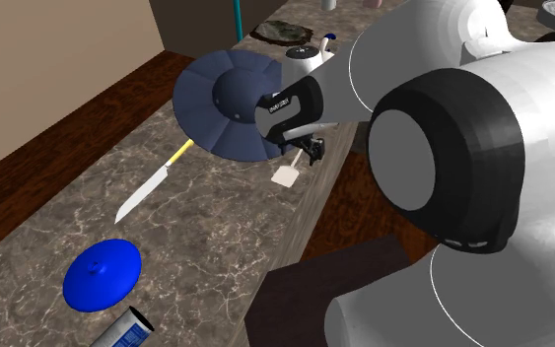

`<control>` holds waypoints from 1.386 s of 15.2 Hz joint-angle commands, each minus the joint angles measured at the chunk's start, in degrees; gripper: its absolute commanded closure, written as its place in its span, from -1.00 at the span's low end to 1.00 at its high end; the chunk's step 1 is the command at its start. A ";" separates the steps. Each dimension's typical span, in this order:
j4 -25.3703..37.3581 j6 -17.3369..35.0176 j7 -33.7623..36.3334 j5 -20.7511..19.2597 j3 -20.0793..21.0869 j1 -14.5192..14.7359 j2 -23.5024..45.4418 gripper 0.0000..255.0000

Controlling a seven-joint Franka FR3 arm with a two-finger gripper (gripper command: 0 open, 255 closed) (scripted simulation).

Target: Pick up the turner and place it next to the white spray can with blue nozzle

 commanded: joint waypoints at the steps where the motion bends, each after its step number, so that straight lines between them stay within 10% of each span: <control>1: 0.11 0.28 0.00 0.07 0.12 0.13 -0.02 -1.00; 3: 0.11 0.28 0.00 0.07 0.11 0.14 -0.02 -1.00; 4: 0.16 0.29 0.03 0.05 0.12 0.15 0.04 1.00; 21: 2.52 -6.13 -1.13 1.36 -0.05 0.32 -4.12 1.00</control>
